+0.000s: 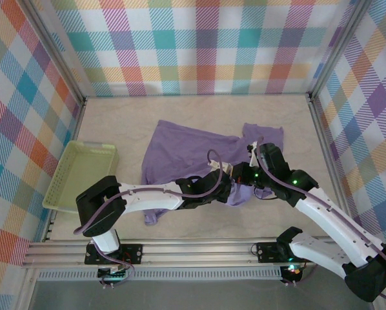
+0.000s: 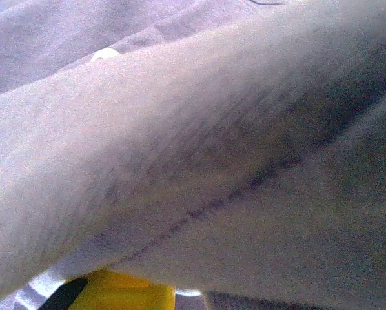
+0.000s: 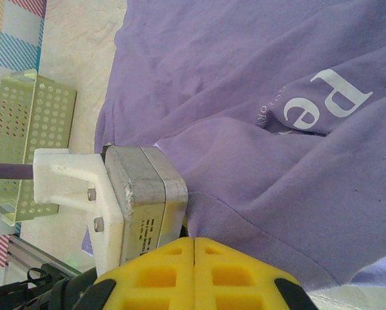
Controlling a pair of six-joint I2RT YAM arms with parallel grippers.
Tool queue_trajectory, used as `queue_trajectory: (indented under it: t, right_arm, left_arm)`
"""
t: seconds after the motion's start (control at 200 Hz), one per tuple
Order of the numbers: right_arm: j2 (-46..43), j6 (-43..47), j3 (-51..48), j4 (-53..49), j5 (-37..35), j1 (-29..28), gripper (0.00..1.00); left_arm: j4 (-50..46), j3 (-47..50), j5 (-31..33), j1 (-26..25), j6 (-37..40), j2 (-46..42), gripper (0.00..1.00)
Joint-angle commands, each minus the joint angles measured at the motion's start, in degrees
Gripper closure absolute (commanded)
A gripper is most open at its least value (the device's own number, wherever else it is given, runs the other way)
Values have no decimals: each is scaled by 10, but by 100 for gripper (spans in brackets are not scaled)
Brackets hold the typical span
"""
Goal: Fold the inside-out t-shirt
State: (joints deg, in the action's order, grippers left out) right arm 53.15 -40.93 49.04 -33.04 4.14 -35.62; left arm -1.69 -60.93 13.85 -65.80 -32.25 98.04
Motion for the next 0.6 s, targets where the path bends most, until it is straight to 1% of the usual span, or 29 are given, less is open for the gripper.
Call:
queue_trajectory:
  t: [0.0,0.085,0.26,0.41,0.525,0.595]
  right_arm:
    - [1,5,-10,9,-2,-2,100]
    - [2,4,-12,9,-8,-3,100]
    - [8,5,-13,-2,-34,-2,100]
    - [29,19,-7,-6,-60,0,100]
    - [75,48,1,1,-101,9,100]
    - [108,61,1,18,-106,25,100]
  left_arm:
    - [6,-13,10,2,8,-14,82]
    - [3,-13,14,2,9,-17,86]
    - [-8,-14,17,2,14,-22,100]
    - [-23,-16,16,-1,12,-36,100]
    - [-51,-27,13,-13,14,-66,100]
    - [-60,-32,0,-20,13,-86,100]
